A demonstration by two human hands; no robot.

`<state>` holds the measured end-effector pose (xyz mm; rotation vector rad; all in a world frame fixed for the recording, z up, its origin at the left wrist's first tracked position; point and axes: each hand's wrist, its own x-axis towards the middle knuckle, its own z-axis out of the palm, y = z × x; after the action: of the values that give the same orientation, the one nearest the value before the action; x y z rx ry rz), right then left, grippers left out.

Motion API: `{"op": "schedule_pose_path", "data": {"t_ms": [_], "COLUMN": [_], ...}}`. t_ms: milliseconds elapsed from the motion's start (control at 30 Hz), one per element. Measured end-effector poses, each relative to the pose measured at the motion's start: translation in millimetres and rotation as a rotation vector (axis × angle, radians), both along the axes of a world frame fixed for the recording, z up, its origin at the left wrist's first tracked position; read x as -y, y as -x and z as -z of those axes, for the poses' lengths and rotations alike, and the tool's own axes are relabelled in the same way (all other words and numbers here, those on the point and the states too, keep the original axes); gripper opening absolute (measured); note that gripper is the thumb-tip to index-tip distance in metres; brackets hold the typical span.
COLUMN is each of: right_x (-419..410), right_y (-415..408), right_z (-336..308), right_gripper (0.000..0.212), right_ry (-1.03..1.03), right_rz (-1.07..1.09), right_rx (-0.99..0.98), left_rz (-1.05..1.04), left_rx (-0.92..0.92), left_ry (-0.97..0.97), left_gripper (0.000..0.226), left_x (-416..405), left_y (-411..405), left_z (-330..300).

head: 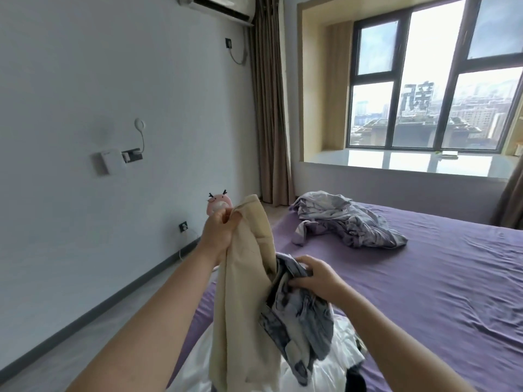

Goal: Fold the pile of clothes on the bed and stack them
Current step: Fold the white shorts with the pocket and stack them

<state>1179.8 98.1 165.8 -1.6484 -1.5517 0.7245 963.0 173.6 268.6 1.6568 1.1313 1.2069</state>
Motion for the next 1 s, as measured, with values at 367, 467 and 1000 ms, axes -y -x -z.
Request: {"op": "schedule_pose_path", "data": {"t_ms": [367,467,1000], "right_x": [-40.9,-56.2,-157.6], "right_y": [14.4,12.9,46.0], "right_z": [-26.5,-25.3,-42.6], "right_gripper": [0.015,0.015,0.030], "right_ry": [0.005,0.050,0.040], "right_rz": [0.099,0.116,-0.014], "right_rx": [-0.692,-0.866,-0.405], "left_rz": [0.027,0.015,0.037], "left_rx": [0.145,0.122,0.142], "left_ry": [0.255,0.243,0.113], "left_gripper": [0.025,0.031,0.056], "left_x": [7.9,6.2,-28.5], "left_y": [45.0,53.3,81.3], "left_z": [49.3,43.4,-8.0]}}
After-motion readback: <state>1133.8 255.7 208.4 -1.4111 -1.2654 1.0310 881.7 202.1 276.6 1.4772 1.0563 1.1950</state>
